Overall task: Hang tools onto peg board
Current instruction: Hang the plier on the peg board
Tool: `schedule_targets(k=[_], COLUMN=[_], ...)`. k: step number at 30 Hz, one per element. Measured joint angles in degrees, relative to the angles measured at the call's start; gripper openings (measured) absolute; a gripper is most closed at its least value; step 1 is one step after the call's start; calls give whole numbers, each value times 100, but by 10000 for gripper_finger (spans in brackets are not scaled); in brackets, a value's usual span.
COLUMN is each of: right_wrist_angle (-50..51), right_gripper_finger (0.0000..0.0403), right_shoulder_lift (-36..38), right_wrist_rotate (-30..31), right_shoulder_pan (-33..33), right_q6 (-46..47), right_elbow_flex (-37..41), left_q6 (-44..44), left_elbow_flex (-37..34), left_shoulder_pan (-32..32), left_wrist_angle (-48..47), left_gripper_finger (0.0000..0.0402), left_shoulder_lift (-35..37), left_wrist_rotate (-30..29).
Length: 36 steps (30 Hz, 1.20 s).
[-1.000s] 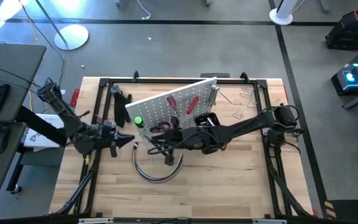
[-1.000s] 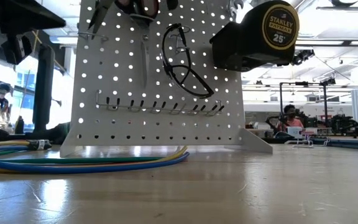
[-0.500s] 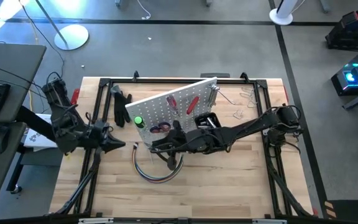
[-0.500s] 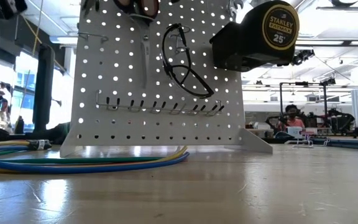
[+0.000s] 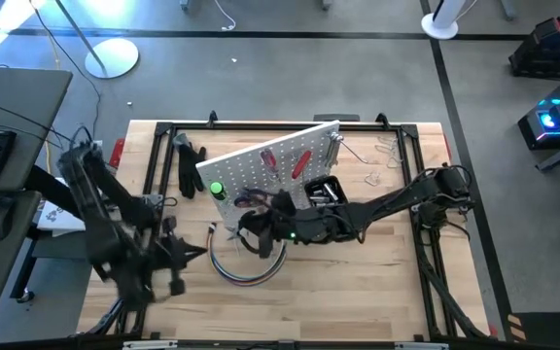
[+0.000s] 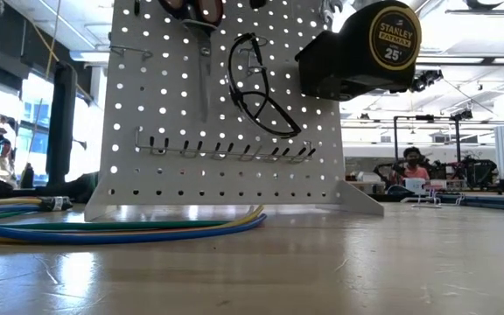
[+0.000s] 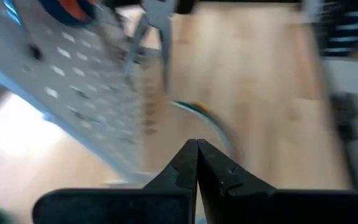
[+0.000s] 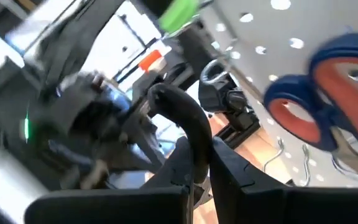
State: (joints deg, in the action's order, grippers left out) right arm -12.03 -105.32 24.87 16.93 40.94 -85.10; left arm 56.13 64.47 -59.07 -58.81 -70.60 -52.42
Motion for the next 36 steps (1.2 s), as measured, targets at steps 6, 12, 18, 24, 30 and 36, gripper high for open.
schedule_targets(k=[6,12,18,24,30,36], right_wrist_angle=[108,249,185,25,155,200], right_gripper_finger=[16,16,16,16,16,16], right_shoulder_lift=[-26,-160,-173,-170,-170,-170], right_wrist_rotate=[488,501,497,505,694,762], right_shoulder_pan=[0,0,0,112,338,357], right_q6=[880,1653,1863,2267,2566,2610], right_elbow_flex=[0,-2,-2,-2,-2,-2], left_q6=[643,829,656,-138,-1388,-1874], left_elbow_flex=[434,818,1057,1064,1064,1064], left_shoulder_pan=[154,278,304,700,1205,1358], left_wrist_angle=[-802,-800,-497,177,1040,1204], left_gripper_finger=[10,49,99,152,178,172], left_shoulder_lift=[-1277,-1426,-1393,-1389,-1387,-1409], left_wrist_rotate=[-502,-697,-943,-956,-510,-400])
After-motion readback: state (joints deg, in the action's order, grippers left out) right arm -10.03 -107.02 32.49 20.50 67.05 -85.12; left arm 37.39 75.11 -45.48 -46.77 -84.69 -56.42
